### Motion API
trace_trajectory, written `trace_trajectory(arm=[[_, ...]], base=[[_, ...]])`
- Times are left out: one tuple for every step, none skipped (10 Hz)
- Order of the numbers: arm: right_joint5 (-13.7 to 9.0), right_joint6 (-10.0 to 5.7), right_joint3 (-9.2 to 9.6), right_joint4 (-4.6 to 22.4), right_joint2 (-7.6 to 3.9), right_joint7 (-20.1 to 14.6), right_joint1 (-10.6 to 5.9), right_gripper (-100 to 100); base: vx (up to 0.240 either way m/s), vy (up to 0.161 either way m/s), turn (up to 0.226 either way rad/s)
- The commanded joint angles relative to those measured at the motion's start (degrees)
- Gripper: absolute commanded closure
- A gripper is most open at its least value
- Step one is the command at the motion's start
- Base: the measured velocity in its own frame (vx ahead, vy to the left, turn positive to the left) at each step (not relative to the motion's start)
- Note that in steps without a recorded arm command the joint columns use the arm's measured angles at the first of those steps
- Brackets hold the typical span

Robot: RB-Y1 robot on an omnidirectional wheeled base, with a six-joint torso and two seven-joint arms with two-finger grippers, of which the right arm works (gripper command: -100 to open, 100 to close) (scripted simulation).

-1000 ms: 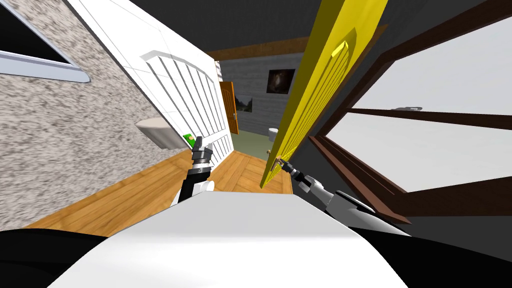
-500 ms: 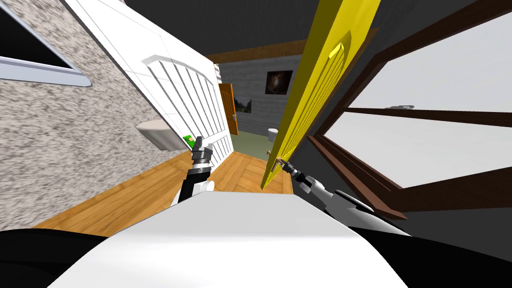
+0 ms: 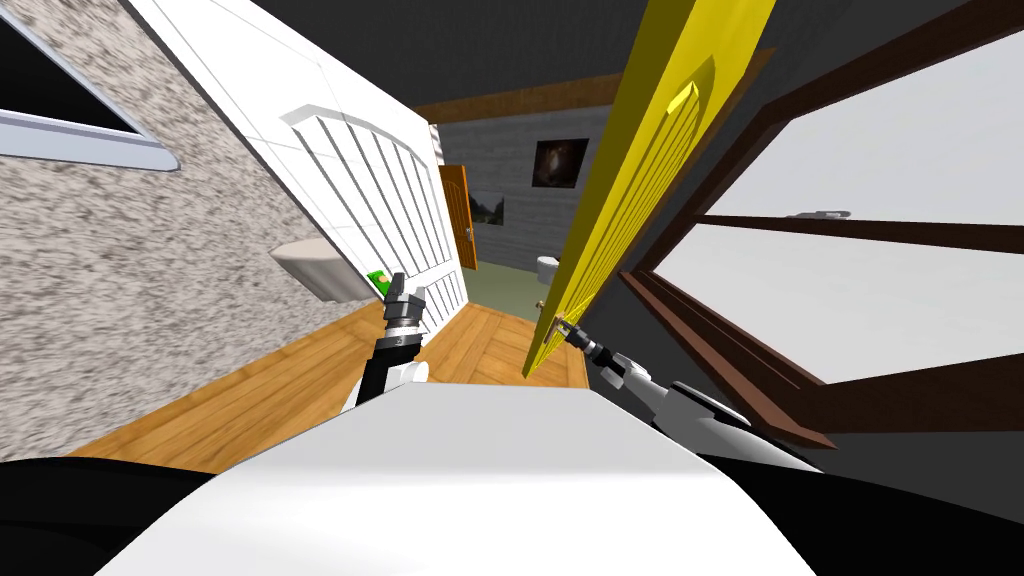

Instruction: Pull the door open

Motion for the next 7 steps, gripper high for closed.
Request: trace_trajectory(arm=[[0.36,-1.98,0.95,-0.24,0.21,0.25,1.02,100],[0.36,-1.98,0.95,-0.24,0.21,0.25,1.02,100],[-0.16,-1.68,0.66,-1.03,-1.34,-0.08,1.85,-100],[-0.25,-1.82,0.65,-0.96,-1.63,-0.19,1.99,-100],[-0.44,-2.09,0.64,-0.80,-2.22,-0.42,2.27,-100],[-0.61,-2.35,0.63,-0.66,-2.79,-0.63,2.53,-100],[-0.81,-2.63,0.62,-0.50,-3.42,-0.87,2.83,-100]], base=[[-0.010,0.057,0.014],[-0.015,0.050,-0.002],[-0.068,-0.081,-0.140],[-0.114,-0.159,-0.123],[-0.111,-0.183,-0.100],[-0.133,-0.199,-0.110],[-0.110,-0.198,-0.127]])
